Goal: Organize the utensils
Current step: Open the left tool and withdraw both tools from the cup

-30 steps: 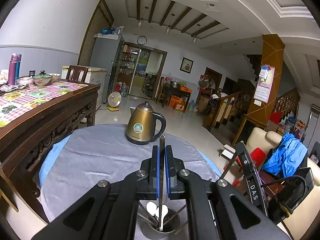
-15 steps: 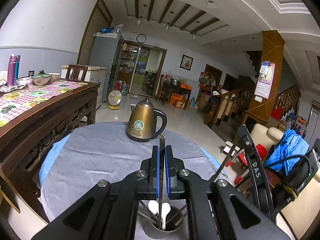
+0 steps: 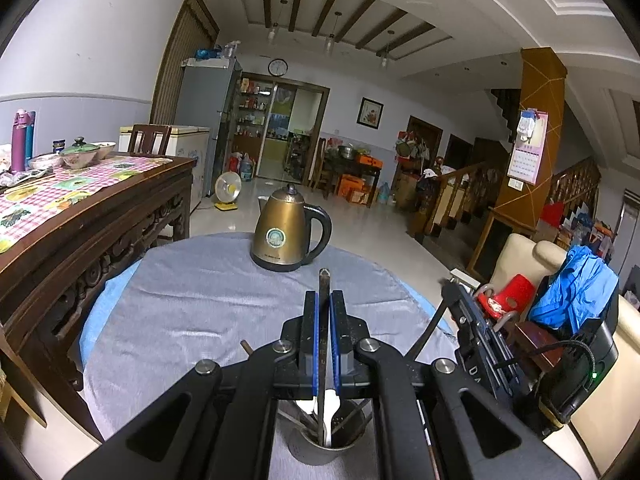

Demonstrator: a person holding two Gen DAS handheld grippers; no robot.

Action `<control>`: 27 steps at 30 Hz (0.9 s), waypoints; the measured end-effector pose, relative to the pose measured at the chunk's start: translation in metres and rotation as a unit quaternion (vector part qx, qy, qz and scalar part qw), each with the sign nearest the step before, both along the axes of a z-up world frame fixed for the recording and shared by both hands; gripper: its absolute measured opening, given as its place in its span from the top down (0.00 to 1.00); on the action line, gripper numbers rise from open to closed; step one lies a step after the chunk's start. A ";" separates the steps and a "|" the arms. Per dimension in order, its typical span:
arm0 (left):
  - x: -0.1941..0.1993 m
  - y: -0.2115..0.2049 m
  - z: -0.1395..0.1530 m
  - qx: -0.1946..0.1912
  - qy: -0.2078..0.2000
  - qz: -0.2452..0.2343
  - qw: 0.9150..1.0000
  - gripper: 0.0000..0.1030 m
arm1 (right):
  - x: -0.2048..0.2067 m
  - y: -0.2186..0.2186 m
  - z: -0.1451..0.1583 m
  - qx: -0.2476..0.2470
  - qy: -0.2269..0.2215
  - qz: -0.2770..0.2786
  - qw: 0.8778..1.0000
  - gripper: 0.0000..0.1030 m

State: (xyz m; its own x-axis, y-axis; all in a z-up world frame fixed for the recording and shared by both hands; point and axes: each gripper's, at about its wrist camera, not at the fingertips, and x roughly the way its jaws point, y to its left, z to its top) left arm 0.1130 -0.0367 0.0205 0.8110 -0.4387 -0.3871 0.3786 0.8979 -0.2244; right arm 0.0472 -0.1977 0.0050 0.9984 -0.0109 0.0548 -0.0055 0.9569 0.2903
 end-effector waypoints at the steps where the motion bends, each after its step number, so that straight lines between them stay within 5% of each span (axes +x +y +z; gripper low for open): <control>1: -0.001 0.000 0.000 0.001 0.001 -0.001 1.000 0.95 | -0.001 0.000 -0.002 -0.001 0.008 0.006 1.000 0.94; 8: -0.011 0.000 0.004 0.003 0.008 -0.017 1.000 0.95 | -0.009 -0.004 -0.015 -0.003 0.042 0.050 0.998 0.93; 11: -0.020 0.001 0.010 0.012 -0.002 -0.021 1.000 0.75 | -0.009 -0.008 -0.019 0.004 0.069 0.082 0.994 0.90; 13: -0.027 0.004 0.016 0.017 -0.018 -0.012 1.000 0.47 | -0.008 -0.013 -0.018 0.012 0.083 0.096 0.992 0.61; 15: -0.037 0.010 0.021 0.021 -0.037 -0.001 0.999 0.47 | -0.013 -0.023 -0.013 0.026 0.082 0.102 0.991 0.36; 22: -0.061 0.024 0.025 0.049 -0.047 0.018 0.998 0.24 | -0.037 -0.049 -0.003 0.034 0.067 0.068 0.995 0.53; 27: -0.070 0.018 0.009 0.100 -0.009 0.031 0.995 0.18 | -0.044 -0.055 -0.007 0.020 0.139 0.061 0.988 0.53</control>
